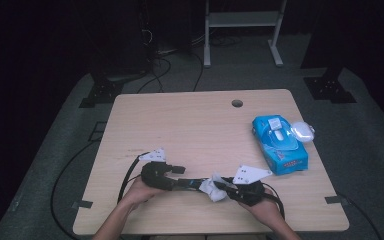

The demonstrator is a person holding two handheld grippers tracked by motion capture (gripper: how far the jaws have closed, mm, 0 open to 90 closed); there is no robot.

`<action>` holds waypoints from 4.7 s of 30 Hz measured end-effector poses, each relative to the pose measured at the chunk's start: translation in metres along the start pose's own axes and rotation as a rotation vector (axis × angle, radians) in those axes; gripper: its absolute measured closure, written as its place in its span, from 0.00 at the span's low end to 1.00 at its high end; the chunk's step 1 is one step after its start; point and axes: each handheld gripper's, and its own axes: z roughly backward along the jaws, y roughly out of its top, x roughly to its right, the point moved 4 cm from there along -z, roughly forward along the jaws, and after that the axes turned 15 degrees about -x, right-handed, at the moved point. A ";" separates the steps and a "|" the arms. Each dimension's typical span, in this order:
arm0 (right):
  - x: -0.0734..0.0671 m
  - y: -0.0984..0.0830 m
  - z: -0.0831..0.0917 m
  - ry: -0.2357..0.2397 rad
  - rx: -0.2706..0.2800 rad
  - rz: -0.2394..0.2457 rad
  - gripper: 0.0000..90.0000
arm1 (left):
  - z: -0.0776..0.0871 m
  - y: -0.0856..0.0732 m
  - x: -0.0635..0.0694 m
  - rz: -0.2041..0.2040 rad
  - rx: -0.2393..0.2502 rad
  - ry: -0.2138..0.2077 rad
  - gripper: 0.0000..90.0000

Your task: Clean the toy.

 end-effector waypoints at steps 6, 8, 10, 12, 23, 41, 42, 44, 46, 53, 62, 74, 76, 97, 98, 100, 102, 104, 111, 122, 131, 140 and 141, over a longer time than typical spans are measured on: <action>-0.013 -0.005 0.003 0.013 -0.032 0.027 0.90 | -0.006 -0.008 0.008 -0.030 -0.080 0.029 0.37; -0.018 -0.012 -0.003 0.005 -0.097 0.051 0.90 | -0.009 -0.013 0.009 -0.037 -0.094 0.044 0.36; -0.020 -0.020 -0.008 0.002 -0.123 0.053 0.90 | -0.007 -0.013 0.008 -0.031 -0.090 0.045 0.38; -0.018 -0.026 -0.013 0.014 -0.150 0.042 0.90 | -0.006 -0.013 0.008 -0.038 -0.106 0.071 0.36; 0.006 0.015 0.004 0.031 -0.003 -0.019 0.90 | -0.011 -0.018 0.017 -0.070 -0.106 0.120 0.20; 0.018 0.001 -0.028 0.072 -0.194 -0.058 0.90 | -0.019 -0.018 0.026 -0.111 -0.108 0.130 0.11; 0.016 0.000 -0.027 0.073 -0.197 -0.058 0.90 | -0.020 -0.018 0.026 -0.116 -0.112 0.131 0.11; 0.014 -0.001 -0.026 0.075 -0.198 -0.066 0.90 | -0.022 -0.019 0.028 -0.124 -0.125 0.142 0.11; 0.012 -0.002 -0.025 0.075 -0.199 -0.069 0.90 | -0.024 -0.020 0.028 -0.137 -0.142 0.164 0.10; 0.006 -0.003 -0.023 0.093 -0.203 -0.093 0.90 | -0.032 -0.019 0.029 -0.177 -0.194 0.220 0.09; 0.005 -0.005 -0.023 0.111 -0.189 -0.125 0.90 | -0.042 -0.017 0.025 -0.246 -0.244 0.299 0.18; 0.022 0.002 -0.029 0.053 -0.196 -0.151 0.90 | -0.046 0.000 0.000 -0.279 -0.256 0.303 0.27; 0.023 0.014 -0.033 0.047 -0.177 -0.145 0.90 | -0.047 0.003 -0.003 -0.280 -0.253 0.284 0.27; 0.014 0.025 -0.052 -0.140 -0.171 -0.011 0.90 | -0.046 0.003 -0.005 -0.266 -0.246 0.238 0.27; 0.007 0.029 -0.057 -0.132 -0.168 0.012 0.90 | -0.045 0.003 -0.005 -0.275 -0.255 0.240 0.27; -0.005 0.034 -0.065 -0.105 -0.161 0.067 0.89 | -0.045 0.003 -0.005 -0.288 -0.264 0.243 0.27; -0.009 0.036 -0.067 -0.130 -0.178 0.125 0.89 | -0.044 0.002 -0.005 -0.283 -0.256 0.233 0.27; -0.005 0.033 -0.062 -0.128 -0.188 0.110 0.89 | -0.043 0.001 -0.005 -0.280 -0.255 0.233 0.27; 0.024 0.017 -0.043 -0.203 -0.191 0.000 0.90 | -0.044 0.002 -0.005 -0.265 -0.243 0.220 0.27; 0.015 0.024 -0.051 -0.158 -0.173 0.024 0.90 | -0.044 0.002 -0.006 -0.259 -0.239 0.212 0.27; 0.030 0.017 -0.038 -0.141 -0.174 -0.036 0.76 | -0.044 0.003 -0.007 -0.250 -0.239 0.222 0.26; 0.023 0.011 -0.021 -0.126 -0.152 0.013 0.62 | -0.044 0.003 -0.007 -0.254 -0.244 0.225 0.26; 0.022 0.009 -0.023 -0.129 -0.162 0.026 0.62 | -0.044 0.003 -0.007 -0.254 -0.243 0.225 0.26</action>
